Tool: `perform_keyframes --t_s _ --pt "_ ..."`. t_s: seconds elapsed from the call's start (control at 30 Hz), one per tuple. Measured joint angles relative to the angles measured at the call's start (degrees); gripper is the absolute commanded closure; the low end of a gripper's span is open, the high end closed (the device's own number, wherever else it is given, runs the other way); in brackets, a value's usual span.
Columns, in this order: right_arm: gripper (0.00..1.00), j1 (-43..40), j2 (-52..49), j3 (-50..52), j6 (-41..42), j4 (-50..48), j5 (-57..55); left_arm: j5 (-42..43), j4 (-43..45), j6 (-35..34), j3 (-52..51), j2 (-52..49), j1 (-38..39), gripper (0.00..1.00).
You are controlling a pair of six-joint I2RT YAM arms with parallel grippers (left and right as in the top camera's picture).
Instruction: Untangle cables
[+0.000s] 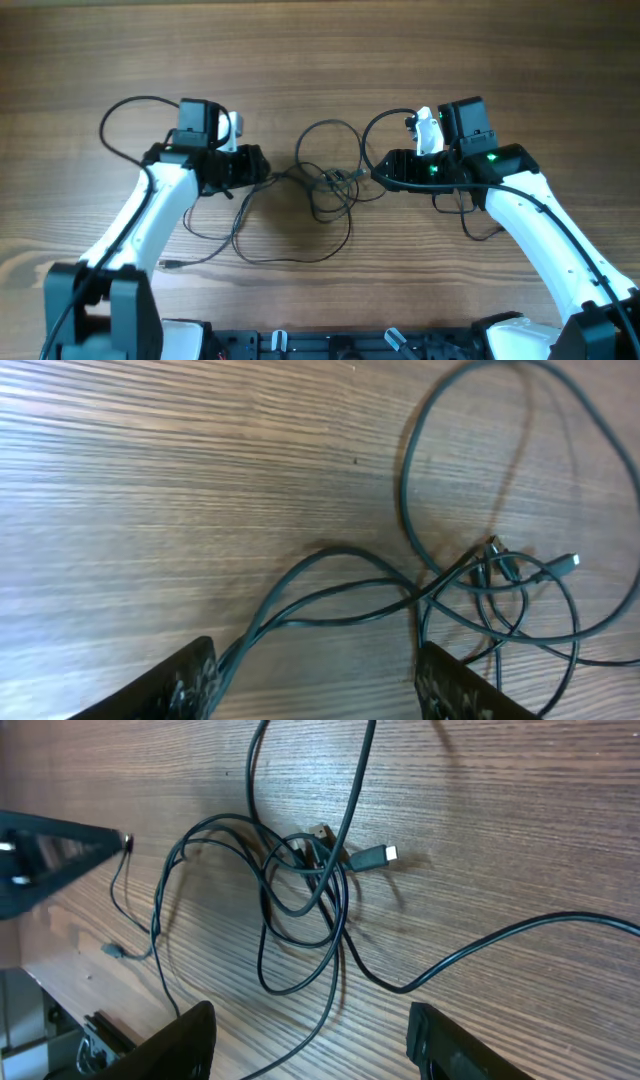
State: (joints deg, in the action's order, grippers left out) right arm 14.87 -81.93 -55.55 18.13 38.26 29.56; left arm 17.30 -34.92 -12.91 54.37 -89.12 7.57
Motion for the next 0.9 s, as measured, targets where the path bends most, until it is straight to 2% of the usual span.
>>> perform_keyframes --t_s 0.2,0.3,0.53,0.7,0.77,0.9 --pt "0.37 0.0 0.0 0.0 0.2 -0.1 0.0 -0.5 4.0 1.3 0.0 -3.9 5.9 0.37" --pt "0.37 0.0 0.0 0.0 0.7 0.0 0.0 -3.3 4.5 2.2 0.0 -5.8 8.7 0.37" --pt "0.37 0.0 0.0 0.0 1.3 -0.2 0.0 -10.6 4.5 2.9 0.0 -7.6 12.7 0.49" --pt "0.37 0.0 0.0 0.0 1.3 -0.2 0.0 -11.6 4.7 3.2 0.0 -7.6 14.0 0.49" --pt "0.37 0.0 0.0 0.0 1.3 -0.2 0.0 -12.1 5.5 3.2 0.0 -7.6 14.4 0.45" --pt "0.37 0.0 0.0 0.0 1.3 -0.2 0.0 -16.1 7.9 3.2 0.0 -7.6 14.6 0.43"
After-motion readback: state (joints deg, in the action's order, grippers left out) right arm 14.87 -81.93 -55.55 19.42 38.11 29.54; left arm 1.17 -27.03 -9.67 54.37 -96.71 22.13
